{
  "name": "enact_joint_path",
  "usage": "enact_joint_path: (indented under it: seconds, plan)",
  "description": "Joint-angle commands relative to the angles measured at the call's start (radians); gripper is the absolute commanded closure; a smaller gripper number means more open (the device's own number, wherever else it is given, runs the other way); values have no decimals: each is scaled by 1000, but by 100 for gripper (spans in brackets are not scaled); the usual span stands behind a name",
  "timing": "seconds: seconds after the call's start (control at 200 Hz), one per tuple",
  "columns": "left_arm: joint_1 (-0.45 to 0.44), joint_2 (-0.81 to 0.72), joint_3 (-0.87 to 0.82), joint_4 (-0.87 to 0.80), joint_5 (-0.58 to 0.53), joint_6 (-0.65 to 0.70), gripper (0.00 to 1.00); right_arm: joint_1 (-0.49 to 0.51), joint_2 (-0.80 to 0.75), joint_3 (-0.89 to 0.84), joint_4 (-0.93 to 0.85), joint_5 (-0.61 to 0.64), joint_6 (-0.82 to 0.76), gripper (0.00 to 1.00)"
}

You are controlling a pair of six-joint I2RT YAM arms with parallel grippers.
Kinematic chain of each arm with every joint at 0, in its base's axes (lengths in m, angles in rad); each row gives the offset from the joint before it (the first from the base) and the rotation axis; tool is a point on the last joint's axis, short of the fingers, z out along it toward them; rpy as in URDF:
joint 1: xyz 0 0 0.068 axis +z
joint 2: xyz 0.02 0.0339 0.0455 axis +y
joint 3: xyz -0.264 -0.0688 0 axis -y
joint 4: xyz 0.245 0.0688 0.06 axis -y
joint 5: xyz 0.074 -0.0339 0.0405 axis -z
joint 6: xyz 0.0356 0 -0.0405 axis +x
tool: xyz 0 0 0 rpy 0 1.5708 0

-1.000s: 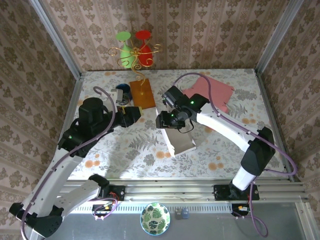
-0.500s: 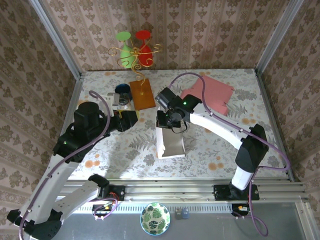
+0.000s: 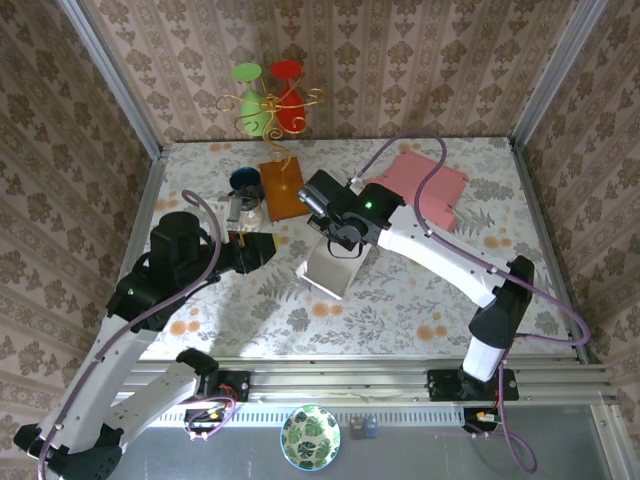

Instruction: Fold the paper box

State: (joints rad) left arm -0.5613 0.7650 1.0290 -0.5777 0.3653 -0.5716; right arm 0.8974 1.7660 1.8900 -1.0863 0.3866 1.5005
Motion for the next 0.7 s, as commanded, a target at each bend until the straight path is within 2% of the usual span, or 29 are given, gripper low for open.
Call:
enact_joint_path:
  seconds: [0.0,0.14,0.235,0.38,0.55,0.695]
  plan:
    - [3,-12,-19,-16,37,-14,48,-6,110,155,-310,179,361,100]
    - [1,-13,-39,-20,53,-23,48,-41,269,438,-567,167,544,100]
    - [0,-16,-53,-21,59,-24,49,-74,329,531,-626,110,629,100]
    - [-2,-16,-75,-14,69,-31,49,-122,341,529,-592,27,737,100]
    - [-11,-13,-114,-2,70,-28,49,-152,353,520,-580,-14,815,100]
    - [-11,6,-139,14,73,-21,49,-175,345,442,-531,-107,855,100]
